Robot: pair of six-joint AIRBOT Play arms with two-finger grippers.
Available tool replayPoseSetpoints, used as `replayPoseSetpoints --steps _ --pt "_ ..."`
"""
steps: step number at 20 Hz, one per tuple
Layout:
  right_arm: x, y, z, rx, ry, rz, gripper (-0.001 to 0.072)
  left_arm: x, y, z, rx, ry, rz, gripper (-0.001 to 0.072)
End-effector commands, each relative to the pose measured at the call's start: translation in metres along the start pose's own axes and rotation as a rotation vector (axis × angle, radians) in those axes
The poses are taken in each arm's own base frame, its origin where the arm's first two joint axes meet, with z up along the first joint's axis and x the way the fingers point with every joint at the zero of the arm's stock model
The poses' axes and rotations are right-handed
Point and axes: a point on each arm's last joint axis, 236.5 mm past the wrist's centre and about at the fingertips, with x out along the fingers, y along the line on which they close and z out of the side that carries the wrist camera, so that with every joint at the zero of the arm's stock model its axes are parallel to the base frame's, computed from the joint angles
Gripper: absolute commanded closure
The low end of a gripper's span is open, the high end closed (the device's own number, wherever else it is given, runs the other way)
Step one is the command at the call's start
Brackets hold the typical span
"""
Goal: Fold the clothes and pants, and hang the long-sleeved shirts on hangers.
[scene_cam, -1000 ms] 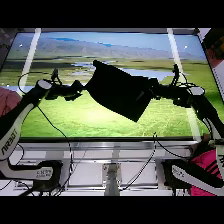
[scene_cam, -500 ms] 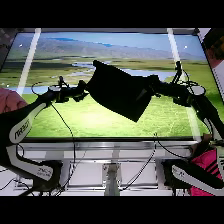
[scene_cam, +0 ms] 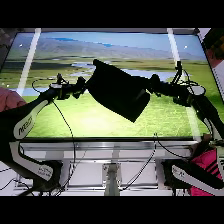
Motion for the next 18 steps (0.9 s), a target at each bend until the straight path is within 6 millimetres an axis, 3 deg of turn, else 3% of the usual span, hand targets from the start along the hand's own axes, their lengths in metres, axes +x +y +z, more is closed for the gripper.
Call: replayPoseSetpoints --steps 1,5,8,12,13,14,15,16,18 --pt "0.002 -0.017 -0.014 0.035 0.030 -0.045 0.0698 0.001 -0.004 -0.001 0.016 0.000 -0.005 0.0617" --pt "0.006 -0.058 -0.068 0.192 0.014 -0.116 0.0698 0.005 -0.009 -0.014 0.039 0.019 -0.008 0.0618" --pt "-0.008 -0.089 -0.116 0.394 -0.065 -0.169 0.0698 0.007 -0.013 -0.025 0.052 0.035 -0.010 0.0618" --pt "-0.021 -0.112 -0.171 0.598 -0.081 -0.216 0.0683 0.009 -0.015 -0.032 0.061 0.046 -0.012 0.0618" --pt "-0.019 -0.116 -0.176 0.597 -0.076 -0.230 0.0596 0.009 -0.015 -0.032 0.062 0.047 -0.012 0.0618" --pt "-0.018 -0.117 -0.177 0.600 -0.072 -0.235 0.0393 0.009 -0.016 -0.033 0.061 0.049 -0.012 0.0618" --pt "-0.018 -0.119 -0.175 0.606 -0.084 -0.239 0.0234 0.009 -0.016 -0.033 0.062 0.049 -0.013 0.0618" --pt "-0.018 -0.121 -0.170 0.603 -0.105 -0.244 0.0177 0.009 -0.016 -0.033 0.062 0.049 -0.013 0.0618" --pt "-0.019 -0.123 -0.164 0.607 -0.132 -0.246 0.0162 0.009 -0.016 -0.033 0.062 0.050 -0.012 0.0618"
